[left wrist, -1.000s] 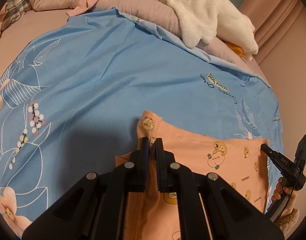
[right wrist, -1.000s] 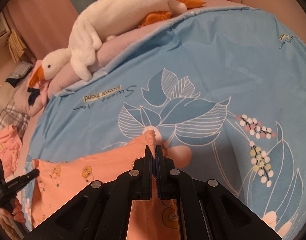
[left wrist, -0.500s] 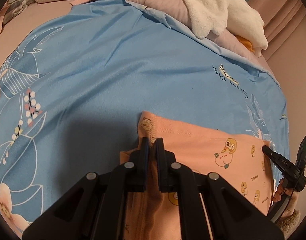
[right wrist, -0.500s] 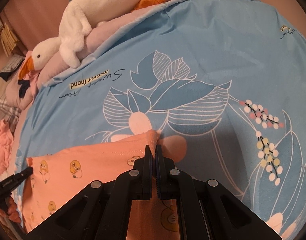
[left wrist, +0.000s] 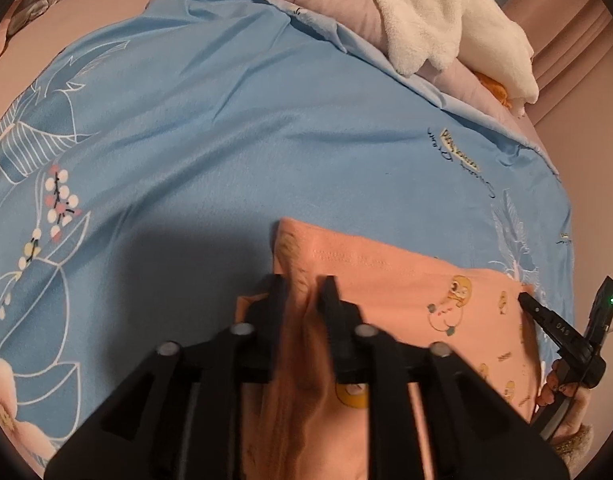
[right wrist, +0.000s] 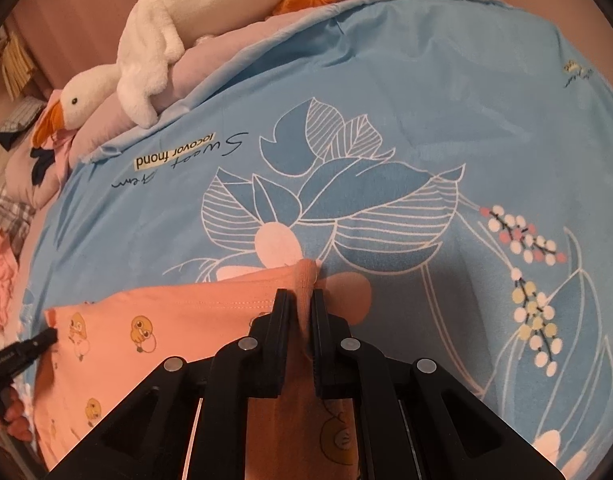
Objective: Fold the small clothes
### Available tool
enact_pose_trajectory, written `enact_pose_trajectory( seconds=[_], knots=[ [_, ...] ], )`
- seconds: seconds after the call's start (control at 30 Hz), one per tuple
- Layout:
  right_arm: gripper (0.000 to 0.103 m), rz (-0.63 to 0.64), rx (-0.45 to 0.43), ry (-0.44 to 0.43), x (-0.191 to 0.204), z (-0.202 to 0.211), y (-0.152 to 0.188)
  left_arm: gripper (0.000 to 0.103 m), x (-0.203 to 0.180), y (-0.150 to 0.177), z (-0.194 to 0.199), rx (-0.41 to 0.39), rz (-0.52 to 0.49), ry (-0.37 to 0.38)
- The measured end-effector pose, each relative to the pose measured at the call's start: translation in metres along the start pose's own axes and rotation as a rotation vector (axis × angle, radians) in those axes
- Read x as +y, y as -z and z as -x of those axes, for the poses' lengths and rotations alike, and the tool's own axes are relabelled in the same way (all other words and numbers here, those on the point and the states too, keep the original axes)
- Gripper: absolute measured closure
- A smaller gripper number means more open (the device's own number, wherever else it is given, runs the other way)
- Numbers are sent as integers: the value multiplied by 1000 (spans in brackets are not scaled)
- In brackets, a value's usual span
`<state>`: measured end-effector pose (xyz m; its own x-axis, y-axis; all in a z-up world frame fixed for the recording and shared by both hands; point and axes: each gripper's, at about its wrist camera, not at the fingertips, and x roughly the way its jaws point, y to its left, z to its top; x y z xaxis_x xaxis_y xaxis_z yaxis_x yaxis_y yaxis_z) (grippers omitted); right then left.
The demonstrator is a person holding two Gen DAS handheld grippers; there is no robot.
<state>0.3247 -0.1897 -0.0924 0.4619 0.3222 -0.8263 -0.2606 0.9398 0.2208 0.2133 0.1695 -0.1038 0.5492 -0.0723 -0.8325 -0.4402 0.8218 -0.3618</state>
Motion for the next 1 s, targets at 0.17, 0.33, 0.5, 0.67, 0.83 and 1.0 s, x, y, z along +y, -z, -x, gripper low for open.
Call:
enact_pose_trajectory(
  seconds=[0.17,0.33,0.5,0.67,0.83,1.0],
  knots=[
    [41,-6,-64,30,3,28,0,41,-14,6,43,-103,-57,-47],
    [24,-29,-141,9,2,78,8,12,-13,24,96,-165,-53,33],
    [23,-108,-193,-32,-10,113,38,9,2,54,105,-140,-22,6],
    [23,-216,-170,-81,-26,118,85,11,29,93,82,-29,70,4],
    [23,-332,-115,-154,-36,110,128,18,30,120,71,11,91,50],
    [23,-389,-79,-241,-32,106,155,32,19,128,67,36,75,134]
  ],
)
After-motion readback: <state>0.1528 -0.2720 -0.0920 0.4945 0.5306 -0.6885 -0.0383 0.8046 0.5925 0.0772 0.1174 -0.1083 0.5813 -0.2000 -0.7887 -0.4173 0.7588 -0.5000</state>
